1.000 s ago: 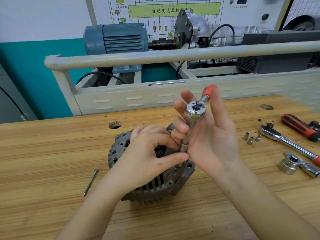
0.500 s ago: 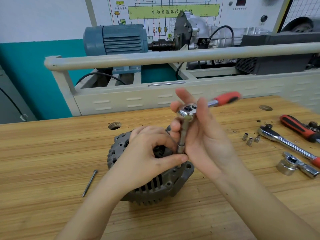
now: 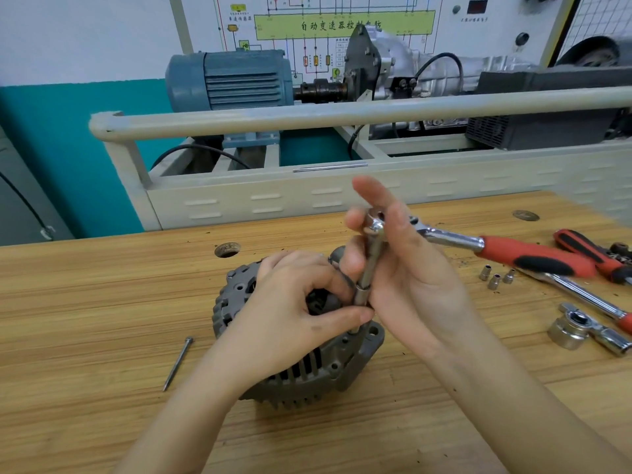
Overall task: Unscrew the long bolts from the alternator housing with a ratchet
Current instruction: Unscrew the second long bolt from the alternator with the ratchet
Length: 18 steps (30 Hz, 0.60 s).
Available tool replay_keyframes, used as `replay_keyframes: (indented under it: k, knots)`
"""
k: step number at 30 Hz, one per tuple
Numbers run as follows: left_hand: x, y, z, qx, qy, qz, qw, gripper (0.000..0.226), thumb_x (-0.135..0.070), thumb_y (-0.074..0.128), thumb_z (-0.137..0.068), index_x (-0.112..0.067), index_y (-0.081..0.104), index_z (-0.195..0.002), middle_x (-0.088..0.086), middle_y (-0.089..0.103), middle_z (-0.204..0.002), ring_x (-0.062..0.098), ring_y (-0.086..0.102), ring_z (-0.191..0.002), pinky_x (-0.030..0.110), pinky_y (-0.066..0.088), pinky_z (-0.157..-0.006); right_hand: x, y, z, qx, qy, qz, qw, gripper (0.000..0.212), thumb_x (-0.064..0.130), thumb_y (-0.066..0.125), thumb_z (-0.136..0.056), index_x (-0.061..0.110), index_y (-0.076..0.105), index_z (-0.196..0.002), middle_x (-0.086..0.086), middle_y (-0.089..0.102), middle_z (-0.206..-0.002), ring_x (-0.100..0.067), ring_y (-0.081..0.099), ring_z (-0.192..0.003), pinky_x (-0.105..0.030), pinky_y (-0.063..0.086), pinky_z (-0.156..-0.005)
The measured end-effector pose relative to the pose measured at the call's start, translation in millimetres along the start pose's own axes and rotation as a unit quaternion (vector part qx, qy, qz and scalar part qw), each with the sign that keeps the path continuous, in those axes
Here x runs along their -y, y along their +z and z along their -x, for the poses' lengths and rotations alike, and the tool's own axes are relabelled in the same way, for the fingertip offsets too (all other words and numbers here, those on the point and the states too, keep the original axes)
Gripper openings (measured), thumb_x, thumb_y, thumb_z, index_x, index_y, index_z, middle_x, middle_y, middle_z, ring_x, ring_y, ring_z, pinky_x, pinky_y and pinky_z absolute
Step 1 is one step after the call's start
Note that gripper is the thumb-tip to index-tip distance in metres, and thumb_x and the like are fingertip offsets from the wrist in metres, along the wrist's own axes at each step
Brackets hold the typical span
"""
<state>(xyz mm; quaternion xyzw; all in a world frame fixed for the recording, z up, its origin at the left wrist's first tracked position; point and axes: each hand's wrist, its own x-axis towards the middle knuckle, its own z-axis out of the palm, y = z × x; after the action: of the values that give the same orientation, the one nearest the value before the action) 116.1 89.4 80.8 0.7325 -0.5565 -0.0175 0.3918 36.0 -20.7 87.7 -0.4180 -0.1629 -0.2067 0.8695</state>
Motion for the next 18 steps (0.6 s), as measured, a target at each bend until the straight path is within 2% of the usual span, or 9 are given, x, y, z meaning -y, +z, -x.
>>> replay_keyframes:
  k: [2, 4, 6, 9, 12, 16, 18]
  knots:
    - [-0.1, -0.3, 0.3, 0.007, -0.007, 0.009, 1.0, 0.027, -0.043, 0.065, -0.068, -0.018, 0.069, -0.078, -0.004, 0.067, -0.081, 0.007, 0.057, -0.095, 0.043, 0.031, -0.101, -1.1, 2.6, 0.4, -0.016, 0.005, 0.025, 1.0, 0.038, 0.043, 0.062, -0.072, 0.015, 0.061, -0.097, 0.0, 0.071, -0.087, -0.009, 0.063, -0.058, -0.021, 0.052, -0.058]
    - [-2.0, -0.4, 0.9, -0.001, -0.019, 0.016, 1.0, 0.021, -0.044, 0.068, -0.068, -0.025, 0.07, -0.076, -0.013, 0.064, -0.087, -0.003, 0.051, -0.098, 0.042, 0.03, -0.102, -1.3, 3.5, -0.4, -0.026, 0.012, 0.036, 0.999, 0.037, 0.049, 0.049, -0.077, 0.014, 0.055, -0.09, -0.002, 0.072, -0.092, -0.009, 0.065, -0.059, -0.021, 0.052, -0.06]
    - [-4.0, -0.5, 1.7, -0.01, -0.022, 0.02, 1.0, 0.013, -0.042, 0.073, -0.069, -0.031, 0.067, -0.071, -0.023, 0.059, -0.096, -0.01, 0.046, -0.099, 0.04, 0.029, -0.103, -0.1, 3.4, -1.3, -0.022, 0.027, 0.013, 0.999, 0.041, 0.052, 0.039, -0.081, 0.015, 0.057, -0.082, -0.005, 0.072, -0.093, -0.011, 0.066, -0.06, -0.022, 0.052, -0.062]
    - [-2.8, -1.0, 2.1, 0.002, -0.021, 0.043, 0.999, 0.027, -0.042, 0.071, -0.068, -0.017, 0.068, -0.078, -0.011, 0.065, -0.087, 0.001, 0.055, -0.096, 0.045, 0.034, -0.099, 1.2, 2.7, -0.6, 0.002, 0.054, -0.018, 0.998, 0.049, 0.055, 0.033, -0.08, 0.016, 0.064, -0.079, -0.008, 0.072, -0.093, -0.015, 0.066, -0.064, -0.024, 0.052, -0.067]
    - [-3.5, -2.6, 2.2, 0.024, -0.004, 0.061, 0.998, 0.038, -0.047, 0.065, -0.067, -0.012, 0.068, -0.08, -0.008, 0.067, -0.088, 0.011, 0.059, -0.098, 0.049, 0.037, -0.097, 2.2, 3.0, 0.3, 0.025, 0.059, -0.055, 0.996, 0.046, 0.048, 0.033, -0.084, 0.013, 0.063, -0.086, -0.012, 0.071, -0.091, -0.02, 0.066, -0.07, -0.027, 0.051, -0.069]
    - [-1.6, -3.0, 2.6, 0.008, -0.009, 0.022, 1.0, 0.036, -0.048, 0.065, -0.066, -0.015, 0.071, -0.078, -0.021, 0.059, -0.098, -0.005, 0.047, -0.103, 0.043, 0.031, -0.102, 2.8, 3.2, -1.6, -0.002, 0.06, -0.067, 0.996, 0.036, 0.04, 0.04, -0.084, 0.014, 0.064, -0.078, -0.008, 0.07, -0.085, -0.017, 0.065, -0.068, -0.025, 0.052, -0.067]
    - [-0.8, -3.3, 2.4, 0.009, -0.007, 0.009, 1.0, 0.035, -0.047, 0.063, -0.066, -0.016, 0.073, -0.078, -0.019, 0.062, -0.095, -0.004, 0.047, -0.103, 0.042, 0.029, -0.102, 1.6, 3.5, -3.9, -0.031, 0.06, -0.07, 0.995, 0.036, 0.04, 0.045, -0.083, 0.014, 0.068, -0.072, -0.007, 0.071, -0.08, -0.015, 0.065, -0.064, -0.024, 0.053, -0.062]
